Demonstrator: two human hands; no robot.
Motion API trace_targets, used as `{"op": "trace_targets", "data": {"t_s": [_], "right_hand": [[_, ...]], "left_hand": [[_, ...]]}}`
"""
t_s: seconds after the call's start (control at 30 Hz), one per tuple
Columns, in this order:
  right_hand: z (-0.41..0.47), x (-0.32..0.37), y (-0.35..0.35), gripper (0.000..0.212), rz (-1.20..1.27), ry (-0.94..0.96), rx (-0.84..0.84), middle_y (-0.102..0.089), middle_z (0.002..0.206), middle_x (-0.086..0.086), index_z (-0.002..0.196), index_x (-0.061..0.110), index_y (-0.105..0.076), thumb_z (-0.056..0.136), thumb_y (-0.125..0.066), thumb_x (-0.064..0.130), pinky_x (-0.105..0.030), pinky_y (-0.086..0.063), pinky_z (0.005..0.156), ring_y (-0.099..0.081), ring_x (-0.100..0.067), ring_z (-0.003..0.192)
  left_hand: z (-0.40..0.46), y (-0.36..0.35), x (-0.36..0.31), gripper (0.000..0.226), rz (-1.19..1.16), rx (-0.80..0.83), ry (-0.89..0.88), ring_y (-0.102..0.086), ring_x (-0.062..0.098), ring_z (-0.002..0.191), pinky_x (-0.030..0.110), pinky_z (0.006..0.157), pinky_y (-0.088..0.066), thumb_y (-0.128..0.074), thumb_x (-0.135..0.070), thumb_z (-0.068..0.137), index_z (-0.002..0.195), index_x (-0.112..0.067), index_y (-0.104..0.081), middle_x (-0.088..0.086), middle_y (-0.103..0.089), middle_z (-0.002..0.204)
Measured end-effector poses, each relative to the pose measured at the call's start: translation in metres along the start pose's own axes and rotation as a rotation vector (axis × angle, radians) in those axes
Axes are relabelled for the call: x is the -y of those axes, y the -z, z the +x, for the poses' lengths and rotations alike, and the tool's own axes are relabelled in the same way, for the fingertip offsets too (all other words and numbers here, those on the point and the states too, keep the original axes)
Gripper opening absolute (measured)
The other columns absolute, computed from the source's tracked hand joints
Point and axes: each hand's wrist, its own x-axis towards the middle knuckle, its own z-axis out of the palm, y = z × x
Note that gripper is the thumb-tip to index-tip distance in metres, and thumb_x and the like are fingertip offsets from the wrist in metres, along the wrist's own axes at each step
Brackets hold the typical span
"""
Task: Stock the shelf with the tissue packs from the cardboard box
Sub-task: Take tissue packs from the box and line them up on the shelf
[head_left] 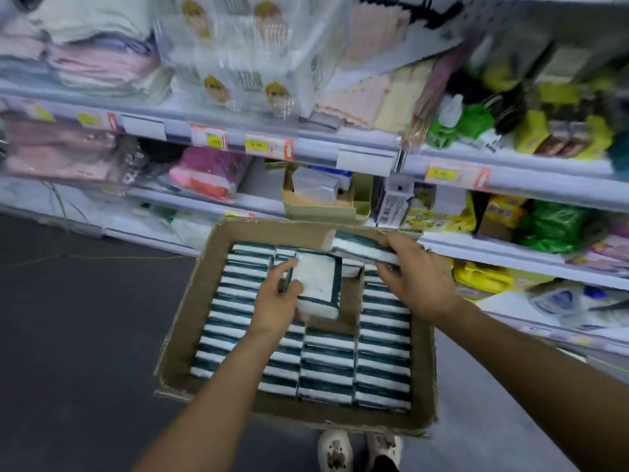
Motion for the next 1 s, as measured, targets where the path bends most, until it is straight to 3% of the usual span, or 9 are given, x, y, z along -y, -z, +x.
{"op": "trace_targets", "data": {"t_s": [0.1, 0.2, 0.3, 0.43, 0.53, 0.63, 0.8, 0.9, 1.0], "right_hand": [[-0.017, 0.001, 0.041, 0.034, 0.037, 0.119, -0.095, -0.052, 0.133, 0.004, 0.115, 0.026, -0.045, 0.088, -0.063, 0.019, -0.037, -0.048, 0.051, -0.065, -0.028, 0.077], [-0.030, 0.002, 0.083, 0.043, 0.092, 0.175, -0.194, -0.040, 0.145, 0.003, 0.111, 0.027, -0.042, 0.082, -0.065, 0.005, -0.037, -0.048, 0.046, -0.063, -0.025, 0.074], [-0.043, 0.003, 0.122, 0.043, 0.157, 0.182, -0.273, -0.030, 0.149, 0.006, 0.111, 0.028, -0.041, 0.082, -0.064, 0.005, -0.044, -0.052, 0.052, -0.060, -0.030, 0.088], [-0.060, 0.003, 0.172, 0.049, 0.309, 0.216, -0.343, -0.023, 0.151, 0.004, 0.113, 0.025, -0.040, 0.079, -0.075, 0.022, -0.046, -0.054, 0.079, -0.050, -0.018, 0.117], [-0.073, 0.006, 0.208, 0.074, 0.600, 0.124, -0.417, -0.025, 0.150, 0.014, 0.125, 0.023, -0.039, 0.069, -0.087, 0.024, -0.025, -0.050, 0.095, -0.043, -0.001, 0.127], [-0.077, 0.006, 0.237, 0.085, 1.139, -0.172, -0.513, -0.048, 0.134, 0.017, 0.139, 0.028, -0.031, 0.074, -0.082, 0.010, -0.022, -0.054, 0.087, -0.059, -0.004, 0.113], [-0.070, -0.027, 0.292, 0.037, 1.819, -0.358, -0.549, -0.068, 0.111, -0.016, 0.121, 0.003, -0.055, 0.085, -0.066, -0.001, -0.037, -0.055, 0.082, -0.067, -0.030, 0.100], [-0.072, -0.053, 0.324, 0.030, 1.896, -0.373, -0.504, -0.070, 0.112, -0.013, 0.116, 0.007, -0.060, 0.086, -0.067, 0.005, -0.043, -0.055, 0.091, -0.067, -0.029, 0.103], [-0.072, -0.092, 0.361, 0.030, 1.809, -0.381, -0.480, -0.070, 0.112, -0.010, 0.119, 0.008, -0.056, 0.090, -0.065, 0.009, -0.046, -0.055, 0.091, -0.068, -0.026, 0.102]], "left_hand": [[-0.029, -0.007, -0.054, 0.028, -0.131, 0.072, 0.005, -0.055, 0.023, 0.050, 0.033, 0.056, -0.056, -0.046, -0.009, 0.101, 0.104, -0.020, -0.072, 0.005, -0.062, 0.104], [-0.055, -0.018, -0.102, 0.024, -0.204, 0.113, -0.008, -0.067, 0.024, 0.080, 0.038, 0.068, -0.060, -0.053, -0.028, 0.099, 0.109, -0.016, -0.071, -0.006, -0.061, 0.105], [-0.079, -0.032, -0.139, 0.027, -0.194, 0.173, -0.098, -0.064, 0.022, 0.100, 0.041, 0.076, -0.061, -0.062, -0.046, 0.090, 0.104, -0.025, -0.070, -0.010, -0.063, 0.109], [-0.105, -0.049, -0.177, 0.015, -0.159, 0.178, -0.240, -0.065, 0.015, 0.096, 0.039, 0.071, -0.061, -0.076, -0.034, 0.082, 0.096, -0.031, -0.071, -0.001, -0.067, 0.113], [-0.121, -0.068, -0.205, 0.020, -0.155, 0.175, -0.324, -0.070, 0.028, 0.093, 0.038, 0.073, -0.061, -0.081, -0.036, 0.077, 0.095, -0.034, -0.072, 0.005, -0.071, 0.112], [-0.141, -0.097, -0.232, 0.022, -0.160, 0.155, -0.449, -0.071, 0.025, 0.088, 0.021, 0.059, -0.055, -0.079, -0.030, 0.080, 0.101, -0.031, -0.070, 0.006, -0.070, 0.112], [-0.159, -0.165, -0.270, 0.023, -0.143, 0.103, -0.632, -0.068, 0.030, 0.094, 0.026, 0.065, -0.058, -0.079, -0.029, 0.081, 0.101, -0.030, -0.068, 0.008, -0.064, 0.118], [-0.167, -0.212, -0.286, 0.033, -0.097, 0.067, -0.704, -0.065, 0.025, 0.103, 0.047, 0.084, -0.058, -0.076, -0.054, 0.070, 0.099, -0.044, -0.065, -0.007, -0.063, 0.117], [-0.177, -0.254, -0.302, 0.029, -0.081, 0.000, -0.734, -0.058, 0.017, 0.108, 0.048, 0.092, -0.053, -0.069, -0.058, 0.075, 0.099, -0.043, -0.062, -0.007, -0.059, 0.118]]}}
